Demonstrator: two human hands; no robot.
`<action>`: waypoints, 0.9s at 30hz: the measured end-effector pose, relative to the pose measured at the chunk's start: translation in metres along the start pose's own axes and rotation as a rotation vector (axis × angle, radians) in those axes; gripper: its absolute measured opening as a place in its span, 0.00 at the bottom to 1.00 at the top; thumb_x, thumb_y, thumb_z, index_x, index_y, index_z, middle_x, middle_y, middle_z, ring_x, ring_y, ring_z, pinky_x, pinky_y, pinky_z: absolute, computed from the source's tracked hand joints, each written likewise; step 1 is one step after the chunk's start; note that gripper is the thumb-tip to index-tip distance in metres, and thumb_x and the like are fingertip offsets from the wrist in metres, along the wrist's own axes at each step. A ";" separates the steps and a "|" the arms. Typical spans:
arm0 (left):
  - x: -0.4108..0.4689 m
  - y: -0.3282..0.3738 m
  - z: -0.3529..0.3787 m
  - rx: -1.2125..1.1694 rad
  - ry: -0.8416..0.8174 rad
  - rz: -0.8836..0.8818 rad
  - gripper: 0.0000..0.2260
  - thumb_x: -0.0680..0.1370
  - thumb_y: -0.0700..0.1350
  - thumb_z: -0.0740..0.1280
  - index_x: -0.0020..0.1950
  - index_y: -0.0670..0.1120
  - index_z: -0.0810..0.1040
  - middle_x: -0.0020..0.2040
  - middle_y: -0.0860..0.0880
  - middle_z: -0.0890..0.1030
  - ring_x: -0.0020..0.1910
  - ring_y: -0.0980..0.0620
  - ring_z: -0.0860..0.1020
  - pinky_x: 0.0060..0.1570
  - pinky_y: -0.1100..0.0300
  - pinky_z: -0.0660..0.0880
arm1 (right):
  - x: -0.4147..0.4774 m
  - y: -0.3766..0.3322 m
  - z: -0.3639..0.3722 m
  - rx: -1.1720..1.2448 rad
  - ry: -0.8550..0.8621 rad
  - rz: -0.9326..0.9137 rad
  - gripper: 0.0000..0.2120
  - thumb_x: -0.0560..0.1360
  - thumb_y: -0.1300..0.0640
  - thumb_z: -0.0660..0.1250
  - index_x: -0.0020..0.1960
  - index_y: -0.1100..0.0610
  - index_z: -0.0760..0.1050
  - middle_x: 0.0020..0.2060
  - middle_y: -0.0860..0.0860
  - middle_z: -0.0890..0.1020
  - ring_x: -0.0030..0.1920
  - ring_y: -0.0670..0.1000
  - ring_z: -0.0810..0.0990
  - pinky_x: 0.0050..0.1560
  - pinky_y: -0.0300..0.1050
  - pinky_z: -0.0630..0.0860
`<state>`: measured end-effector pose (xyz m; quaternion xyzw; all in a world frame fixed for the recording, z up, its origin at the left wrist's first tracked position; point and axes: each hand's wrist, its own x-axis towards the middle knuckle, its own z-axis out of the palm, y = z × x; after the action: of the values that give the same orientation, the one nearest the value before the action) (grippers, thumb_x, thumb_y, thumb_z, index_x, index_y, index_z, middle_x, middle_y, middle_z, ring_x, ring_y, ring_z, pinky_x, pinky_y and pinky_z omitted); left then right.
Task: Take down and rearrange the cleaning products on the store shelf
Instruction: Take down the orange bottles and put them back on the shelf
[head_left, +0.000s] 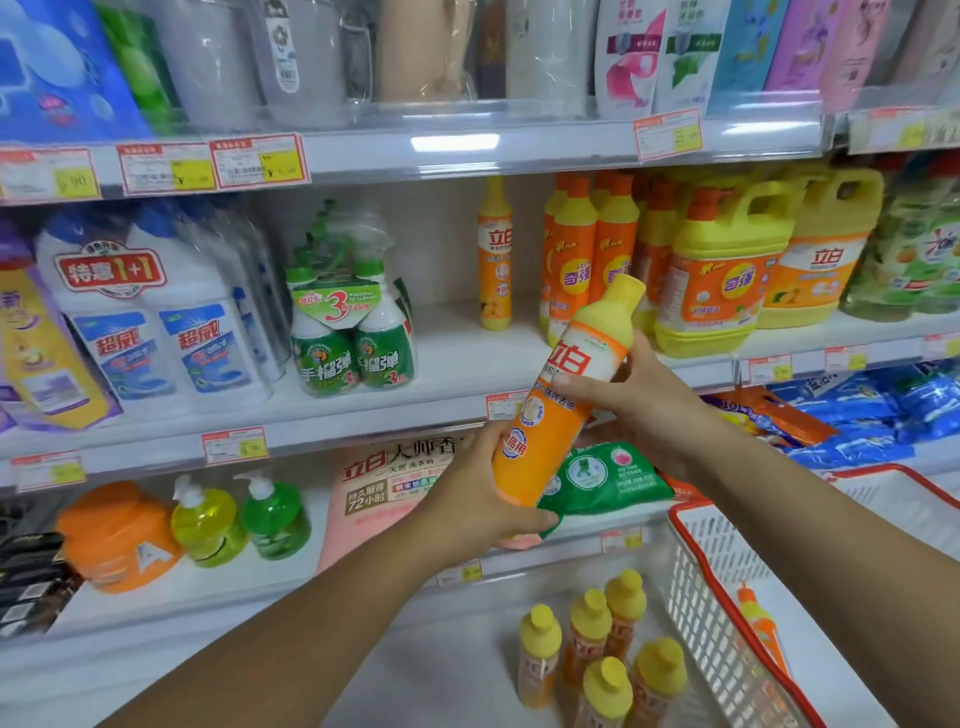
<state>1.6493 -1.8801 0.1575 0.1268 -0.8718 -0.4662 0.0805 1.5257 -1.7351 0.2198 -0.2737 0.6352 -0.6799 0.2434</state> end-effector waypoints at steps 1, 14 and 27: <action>0.000 -0.001 -0.001 -0.033 -0.037 -0.018 0.44 0.61 0.55 0.81 0.72 0.61 0.63 0.66 0.54 0.71 0.59 0.54 0.76 0.57 0.54 0.77 | 0.000 0.001 0.000 0.006 0.017 -0.011 0.34 0.69 0.62 0.76 0.70 0.49 0.65 0.51 0.53 0.82 0.49 0.55 0.86 0.40 0.52 0.83; 0.000 0.000 0.000 -0.429 -0.125 -0.042 0.39 0.62 0.42 0.82 0.68 0.59 0.69 0.58 0.53 0.83 0.54 0.51 0.83 0.55 0.47 0.80 | -0.005 0.000 -0.008 0.082 -0.125 0.099 0.28 0.73 0.65 0.71 0.68 0.48 0.65 0.52 0.57 0.82 0.47 0.56 0.85 0.42 0.52 0.82; 0.000 -0.002 0.003 -0.074 -0.004 0.109 0.39 0.68 0.49 0.80 0.69 0.72 0.61 0.59 0.64 0.79 0.55 0.66 0.78 0.58 0.61 0.77 | -0.004 0.011 0.011 -0.263 0.036 0.008 0.28 0.69 0.57 0.78 0.64 0.48 0.68 0.52 0.49 0.83 0.50 0.50 0.84 0.44 0.48 0.84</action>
<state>1.6484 -1.8789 0.1543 0.0751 -0.8598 -0.4932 0.1088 1.5358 -1.7411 0.2087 -0.2886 0.7242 -0.5946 0.1967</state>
